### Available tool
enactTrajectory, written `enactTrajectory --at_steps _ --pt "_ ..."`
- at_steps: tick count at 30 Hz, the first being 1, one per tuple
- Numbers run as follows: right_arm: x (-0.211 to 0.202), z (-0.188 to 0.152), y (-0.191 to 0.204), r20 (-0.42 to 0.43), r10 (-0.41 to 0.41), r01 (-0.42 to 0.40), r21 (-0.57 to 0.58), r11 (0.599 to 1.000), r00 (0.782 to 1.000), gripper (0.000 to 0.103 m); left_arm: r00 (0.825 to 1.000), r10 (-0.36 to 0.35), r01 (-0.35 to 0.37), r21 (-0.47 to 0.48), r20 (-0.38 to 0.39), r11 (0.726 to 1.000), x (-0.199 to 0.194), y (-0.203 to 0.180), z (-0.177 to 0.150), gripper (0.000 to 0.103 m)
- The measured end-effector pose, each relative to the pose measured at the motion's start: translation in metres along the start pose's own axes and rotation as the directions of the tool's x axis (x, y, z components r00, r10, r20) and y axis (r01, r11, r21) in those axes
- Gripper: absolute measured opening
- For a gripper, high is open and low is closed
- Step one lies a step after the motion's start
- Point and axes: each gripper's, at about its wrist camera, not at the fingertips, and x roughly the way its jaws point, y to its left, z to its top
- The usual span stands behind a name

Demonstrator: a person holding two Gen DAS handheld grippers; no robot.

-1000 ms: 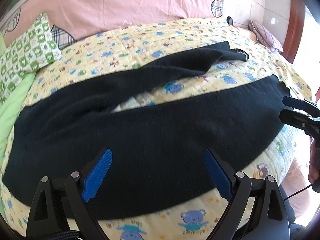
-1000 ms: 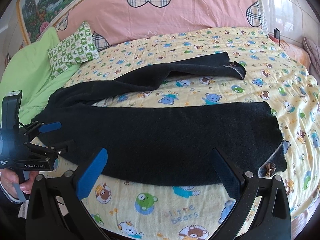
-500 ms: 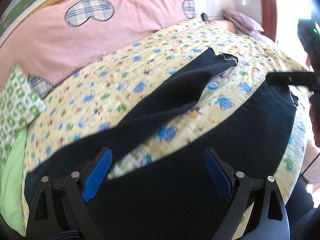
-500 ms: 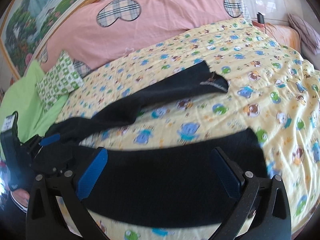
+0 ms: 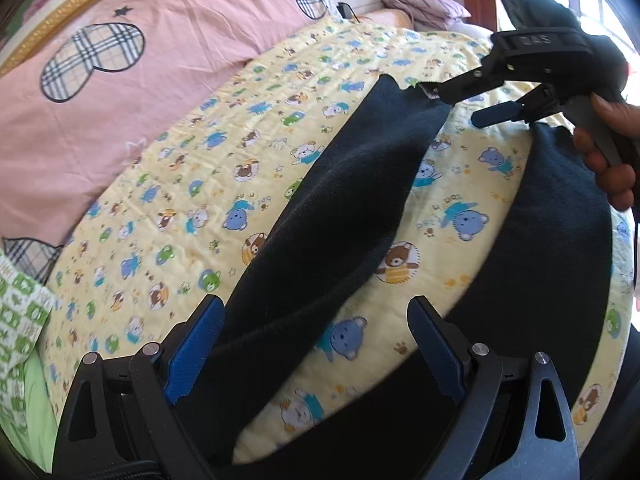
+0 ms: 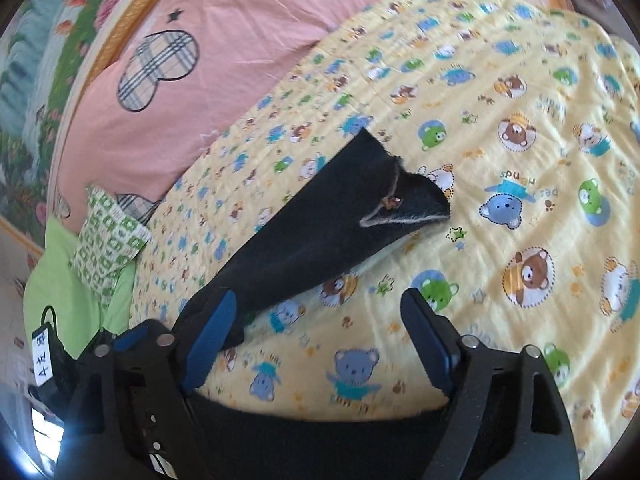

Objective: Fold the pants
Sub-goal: 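Grasp the pants cuff with the right tool while the left tool grasps the waistband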

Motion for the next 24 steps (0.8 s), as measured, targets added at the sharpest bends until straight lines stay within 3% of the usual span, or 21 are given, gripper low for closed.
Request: enactTrajectory --at_steps 6,7,9,11,13,17,24 --pt "0.02 0.017 -0.024 0.001 -0.016 0.016 0.121 0.992 1.0 0.063 0.999 -0.036 0.039 0.073 -0.04 0.997 0.025 0.003 0.0 0.085" --pt "0.021 0.02 -0.026 0.009 -0.014 0.013 0.127 0.992 1.0 0.061 0.998 -0.049 0.053 0.079 -0.051 0.995 0.03 0.004 -0.001 0.076" --pt "0.024 0.025 -0.028 0.016 -0.01 0.008 0.127 0.992 1.0 0.042 0.994 -0.084 0.089 0.077 -0.073 0.993 0.037 0.005 -0.002 0.052" --pt "0.028 0.028 -0.03 0.02 0.005 -0.008 0.126 0.992 1.0 0.026 0.99 -0.112 0.117 0.059 -0.085 0.991 0.041 0.008 -0.002 0.022" --pt "0.028 0.029 -0.028 0.036 0.017 -0.021 0.116 0.993 0.999 0.02 0.989 -0.128 0.131 0.027 -0.08 0.991 0.039 0.013 -0.003 0.011" --pt "0.017 0.027 -0.018 0.072 0.022 -0.028 0.075 0.997 0.997 0.01 0.988 -0.155 0.153 -0.062 -0.028 0.986 0.022 0.029 -0.005 0.007" --pt "-0.018 0.02 0.0 0.089 0.063 -0.065 0.016 0.998 0.994 0.009 0.983 -0.16 0.172 -0.151 0.085 0.973 -0.042 0.039 -0.017 0.007"
